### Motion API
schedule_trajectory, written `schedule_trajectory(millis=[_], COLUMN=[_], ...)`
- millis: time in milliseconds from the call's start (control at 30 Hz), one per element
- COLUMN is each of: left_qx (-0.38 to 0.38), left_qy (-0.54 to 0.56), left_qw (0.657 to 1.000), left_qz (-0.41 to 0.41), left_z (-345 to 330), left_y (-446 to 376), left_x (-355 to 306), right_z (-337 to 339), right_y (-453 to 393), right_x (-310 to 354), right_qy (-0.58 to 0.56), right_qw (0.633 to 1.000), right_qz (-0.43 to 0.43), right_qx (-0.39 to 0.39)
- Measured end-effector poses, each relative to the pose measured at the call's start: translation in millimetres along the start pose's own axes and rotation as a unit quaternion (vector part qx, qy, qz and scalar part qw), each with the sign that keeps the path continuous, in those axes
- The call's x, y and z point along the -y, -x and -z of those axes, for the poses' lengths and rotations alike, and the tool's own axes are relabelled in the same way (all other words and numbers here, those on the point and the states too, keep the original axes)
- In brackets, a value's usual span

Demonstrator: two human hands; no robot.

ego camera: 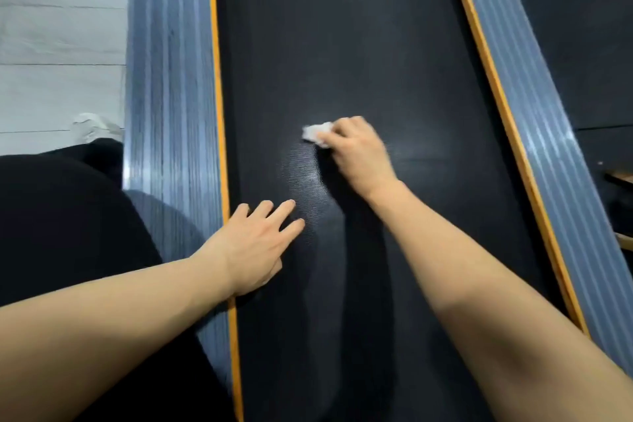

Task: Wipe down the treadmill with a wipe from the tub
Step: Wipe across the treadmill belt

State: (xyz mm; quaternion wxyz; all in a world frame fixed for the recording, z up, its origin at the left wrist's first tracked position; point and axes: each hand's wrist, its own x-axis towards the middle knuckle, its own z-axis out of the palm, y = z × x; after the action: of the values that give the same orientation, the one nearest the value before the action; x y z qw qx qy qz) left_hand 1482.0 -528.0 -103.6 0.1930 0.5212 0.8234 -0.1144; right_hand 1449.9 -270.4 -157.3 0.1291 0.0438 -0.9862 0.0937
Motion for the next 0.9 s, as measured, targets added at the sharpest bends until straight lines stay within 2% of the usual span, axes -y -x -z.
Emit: schedule_trajectory(millis=[67, 133, 200, 267, 333, 400, 500, 600, 633, 667, 700, 733, 800, 833, 867, 900], left_qx=[-0.004, -0.024, -0.056, -0.071, -0.084, -0.08, -0.039, 0.033, 0.057, 0.075, 0.089, 0.096, 0.1, 0.098, 0.095, 0.092], left_qy=[-0.019, -0.014, -0.018, -0.023, -0.019, -0.017, -0.032, -0.066, -0.071, -0.069, -0.065, -0.06, -0.049, -0.045, -0.043, -0.042], left_qw=[1.0, 0.999, 0.997, 0.996, 0.996, 0.996, 0.998, 0.996, 0.995, 0.994, 0.993, 0.993, 0.993, 0.993, 0.994, 0.994], left_qz=[-0.008, -0.027, -0.04, -0.043, -0.035, -0.031, -0.027, -0.04, -0.042, -0.043, -0.044, -0.045, -0.045, -0.044, -0.044, -0.046], left_z=[4, 9, 10, 13, 21, 27, 31, 36, 39, 42, 44, 46, 45, 43, 41, 40], left_y=[-10, -25, -43, -58, -74, -90, -106, -118, -120, -122, -123, -122, -119, -118, -118, -117], left_x=[4, 7, 9, 13, 17, 20, 25, 22, 22, 23, 24, 25, 30, 31, 33, 33], right_z=[12, 33, 45, 40, 27, 21, 20, 33, 37, 42, 47, 53, 59, 58, 54, 50], right_y=[26, 56, 72, 68, 62, 59, 58, 64, 65, 66, 65, 65, 58, 51, 41, 31], right_x=[-72, -135, -161, -146, -110, -75, -43, -62, -85, -111, -139, -162, -184, -181, -170, -157], right_qy=[0.051, 0.075, 0.091, 0.099, 0.085, 0.034, -0.04, -0.007, 0.021, 0.058, 0.101, 0.128, 0.095, 0.076, 0.069, 0.076], right_qw=[0.987, 0.952, 0.926, 0.911, 0.92, 0.944, 0.968, 0.994, 0.996, 0.993, 0.984, 0.966, 0.901, 0.87, 0.852, 0.857], right_qz=[-0.147, -0.295, -0.366, -0.4, -0.379, -0.319, -0.245, -0.11, -0.086, -0.098, -0.142, -0.222, -0.42, -0.484, -0.514, -0.505], right_qx=[-0.044, -0.032, -0.014, -0.027, -0.057, -0.076, -0.031, -0.004, -0.011, -0.024, -0.04, -0.047, -0.052, -0.061, -0.067, -0.067])
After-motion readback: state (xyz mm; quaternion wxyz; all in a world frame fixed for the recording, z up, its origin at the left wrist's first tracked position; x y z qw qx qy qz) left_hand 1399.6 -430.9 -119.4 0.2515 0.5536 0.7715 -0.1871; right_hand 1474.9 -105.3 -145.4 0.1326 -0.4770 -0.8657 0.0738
